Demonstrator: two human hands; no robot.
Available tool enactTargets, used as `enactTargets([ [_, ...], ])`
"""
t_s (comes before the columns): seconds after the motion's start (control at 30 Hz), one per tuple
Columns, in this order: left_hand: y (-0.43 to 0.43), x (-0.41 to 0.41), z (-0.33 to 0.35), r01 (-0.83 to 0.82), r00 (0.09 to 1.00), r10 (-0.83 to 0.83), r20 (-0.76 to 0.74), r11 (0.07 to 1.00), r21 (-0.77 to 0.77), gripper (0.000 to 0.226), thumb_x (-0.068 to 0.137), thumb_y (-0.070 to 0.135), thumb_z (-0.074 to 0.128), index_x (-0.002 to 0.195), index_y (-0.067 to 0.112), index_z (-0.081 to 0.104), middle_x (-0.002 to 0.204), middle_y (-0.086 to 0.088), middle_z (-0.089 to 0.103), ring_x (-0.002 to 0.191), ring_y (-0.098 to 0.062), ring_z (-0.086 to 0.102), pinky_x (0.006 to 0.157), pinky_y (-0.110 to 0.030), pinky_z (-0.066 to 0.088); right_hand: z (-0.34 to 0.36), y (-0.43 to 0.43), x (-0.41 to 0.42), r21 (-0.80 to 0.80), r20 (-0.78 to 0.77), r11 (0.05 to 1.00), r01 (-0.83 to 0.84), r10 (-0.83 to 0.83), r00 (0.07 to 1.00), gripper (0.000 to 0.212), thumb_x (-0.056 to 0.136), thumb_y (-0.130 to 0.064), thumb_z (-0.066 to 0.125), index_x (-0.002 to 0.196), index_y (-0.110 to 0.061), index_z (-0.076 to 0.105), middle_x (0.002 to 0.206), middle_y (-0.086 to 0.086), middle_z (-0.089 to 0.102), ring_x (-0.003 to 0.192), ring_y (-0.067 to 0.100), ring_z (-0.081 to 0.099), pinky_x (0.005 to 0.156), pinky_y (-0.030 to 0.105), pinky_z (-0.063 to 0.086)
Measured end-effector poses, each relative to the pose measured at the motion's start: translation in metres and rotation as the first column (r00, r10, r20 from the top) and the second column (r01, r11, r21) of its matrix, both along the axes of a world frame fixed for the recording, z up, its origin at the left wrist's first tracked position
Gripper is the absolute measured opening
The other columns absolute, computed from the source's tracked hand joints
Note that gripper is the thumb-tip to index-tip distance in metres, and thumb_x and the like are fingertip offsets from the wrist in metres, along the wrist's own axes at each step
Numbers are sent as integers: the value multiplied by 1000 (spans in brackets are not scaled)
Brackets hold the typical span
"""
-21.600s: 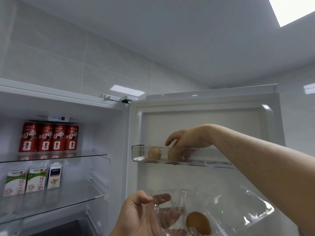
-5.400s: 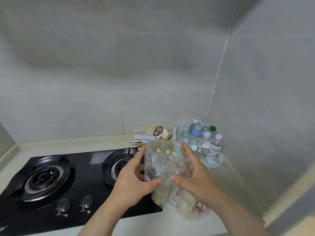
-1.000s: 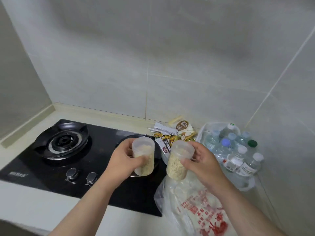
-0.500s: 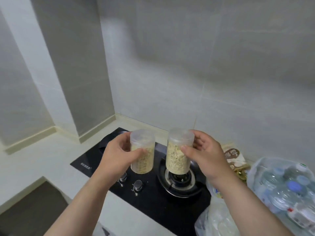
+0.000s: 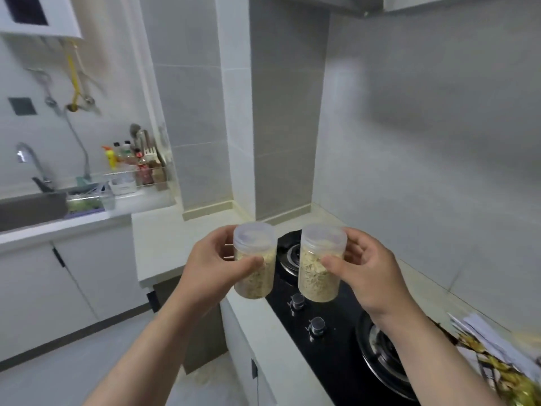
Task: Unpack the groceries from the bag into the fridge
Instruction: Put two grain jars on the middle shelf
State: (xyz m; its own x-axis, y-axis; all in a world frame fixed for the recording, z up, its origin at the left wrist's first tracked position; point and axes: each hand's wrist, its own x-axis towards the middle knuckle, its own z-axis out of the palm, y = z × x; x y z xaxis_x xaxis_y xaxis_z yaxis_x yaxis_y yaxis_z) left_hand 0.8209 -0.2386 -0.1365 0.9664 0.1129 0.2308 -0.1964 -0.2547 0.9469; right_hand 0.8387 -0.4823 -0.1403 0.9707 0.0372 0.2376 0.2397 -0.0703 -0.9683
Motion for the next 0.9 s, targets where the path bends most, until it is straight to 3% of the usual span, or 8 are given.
enactTargets([
  [0.13, 13, -32, 2, -127, 992, 127, -7, 992, -25, 46, 64, 20, 83, 105, 33, 66, 98, 14, 73, 90, -8, 70, 67, -23, 56, 0, 17, 0, 21, -2, 990, -140, 140, 990, 43, 76, -7, 79, 113, -26, 67, 107, -7, 74, 103, 11, 68, 88, 35, 55],
  [0.33, 33, -93, 4, -328, 945, 328, -4, 944, -46, 45, 66, 17, 83, 105, 30, 66, 94, 11, 74, 88, -11, 70, 67, -23, 57, -4, 50, -8, 61, -17, 939, -338, 339, 941, 45, 78, -6, 78, 118, -22, 65, 107, -6, 74, 102, 12, 69, 87, 38, 56],
  [0.63, 68, -202, 6, -615, 788, 616, 15, 787, -47, 64, 51, 37, 80, 113, 27, 67, 100, 3, 74, 95, -17, 70, 74, -29, 57, -6, 131, -50, 69, -20, 772, -631, 634, 773, 45, 77, -10, 79, 115, -28, 65, 110, -9, 73, 105, 12, 67, 89, 38, 56],
  [0.77, 80, -247, 9, -707, 706, 708, 16, 706, -48, 56, 59, 22, 79, 114, 24, 67, 102, 1, 74, 96, -19, 70, 76, -30, 57, 0, 164, -75, 24, -14, 697, -717, 717, 697, 44, 78, -10, 79, 114, -30, 64, 109, -9, 72, 104, 10, 67, 89, 36, 56],
  [0.9, 92, -283, 12, -765, 641, 767, 30, 641, -52, 49, 62, 21, 77, 110, 27, 68, 102, 5, 74, 96, -15, 70, 76, -29, 56, 8, 192, -96, -7, 0, 632, -775, 775, 632, 45, 78, -13, 79, 116, -32, 63, 108, -13, 72, 103, 10, 67, 85, 32, 57],
])
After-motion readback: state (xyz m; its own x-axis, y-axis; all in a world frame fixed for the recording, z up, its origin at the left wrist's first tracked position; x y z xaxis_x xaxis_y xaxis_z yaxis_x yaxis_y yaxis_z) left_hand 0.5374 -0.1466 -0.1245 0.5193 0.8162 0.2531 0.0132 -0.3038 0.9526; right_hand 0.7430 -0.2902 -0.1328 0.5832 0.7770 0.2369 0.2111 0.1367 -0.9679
